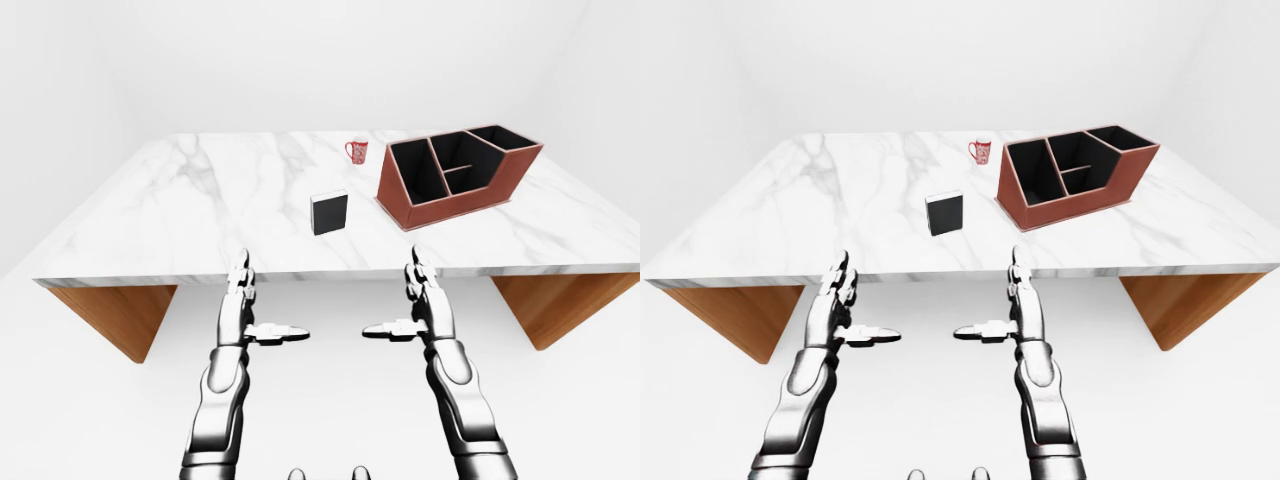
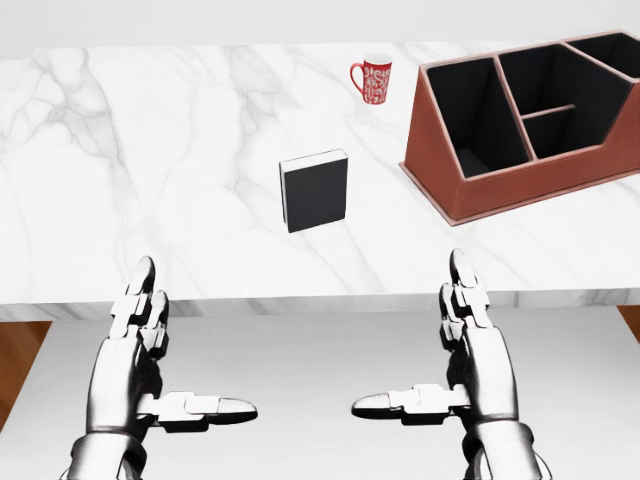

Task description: Pick up the book and place it in the left compartment of the caddy.

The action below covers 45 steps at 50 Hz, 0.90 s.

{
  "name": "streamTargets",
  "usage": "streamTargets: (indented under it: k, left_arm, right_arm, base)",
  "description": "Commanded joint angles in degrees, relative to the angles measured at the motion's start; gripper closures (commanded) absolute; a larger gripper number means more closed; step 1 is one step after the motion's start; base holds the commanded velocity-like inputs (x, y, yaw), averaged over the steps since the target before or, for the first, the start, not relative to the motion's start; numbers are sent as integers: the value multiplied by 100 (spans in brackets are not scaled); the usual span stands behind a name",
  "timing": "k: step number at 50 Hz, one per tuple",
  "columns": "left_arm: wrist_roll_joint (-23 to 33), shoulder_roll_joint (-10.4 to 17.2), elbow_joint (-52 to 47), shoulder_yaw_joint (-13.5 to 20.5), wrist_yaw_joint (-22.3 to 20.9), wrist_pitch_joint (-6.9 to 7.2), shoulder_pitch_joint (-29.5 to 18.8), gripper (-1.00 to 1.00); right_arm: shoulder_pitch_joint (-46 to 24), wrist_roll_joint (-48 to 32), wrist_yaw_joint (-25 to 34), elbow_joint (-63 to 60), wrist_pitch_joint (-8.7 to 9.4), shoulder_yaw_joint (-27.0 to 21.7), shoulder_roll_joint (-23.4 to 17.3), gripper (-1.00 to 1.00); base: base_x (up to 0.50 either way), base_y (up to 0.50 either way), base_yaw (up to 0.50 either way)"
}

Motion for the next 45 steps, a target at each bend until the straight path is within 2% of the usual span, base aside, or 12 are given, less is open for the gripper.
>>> streamTargets:
  k: [1,8,10,18,20,25,27,31,33,35,40,45]
  left_arm:
    - [-65,76,72,146,-139,-30,-43,-100]
    - [-23,76,197,163,-125,-165,-61,-100]
    - [-14,82,283,175,-119,-226,-93,-100]
    - [6,78,277,168,-102,-247,-97,-100]
    - [19,72,166,151,-94,-172,-61,-100]
    - [19,71,163,151,-94,-170,-60,-100]
    - [36,79,211,156,-96,-240,-77,-100]
    - [51,80,272,156,-96,-299,-91,-100]
    - [52,80,275,156,-96,-302,-91,-100]
    - [57,76,215,147,-96,-261,-73,-100]
    - [76,81,282,154,-94,-325,-84,-100]
    - [83,77,246,149,-88,-305,-73,-100]
  right_arm:
    - [5,72,108,-26,-2,-151,-64,-100]
    - [-17,80,126,53,-123,-168,-65,-100]
    - [23,76,116,-60,-59,-159,-60,-100]
    - [50,79,85,-196,-93,-212,-75,-100]
    - [109,61,56,-449,32,-216,-75,-100]
    - [110,59,58,-455,35,-218,-72,-100]
    - [136,103,-11,-926,234,-360,-116,-100]
    - [168,92,-28,-1201,373,-428,-135,-100]
    - [168,87,-26,-1210,379,-433,-132,-100]
    - [168,119,-36,-1459,510,-526,-161,-100]
    - [167,269,-1,-1863,510,-779,-222,-100]
    - [168,286,11,-1968,510,-836,-228,-100]
  base:
    - [0,0,0]
    - [0,0,0]
    - [0,0,0]
    - [0,0,0]
    - [0,0,0]
    - [0,0,0]
    - [0,0,0]
    - [0,0,0]
    - [0,0,0]
    - [0,0,0]
    - [0,0,0]
    - [0,0,0]
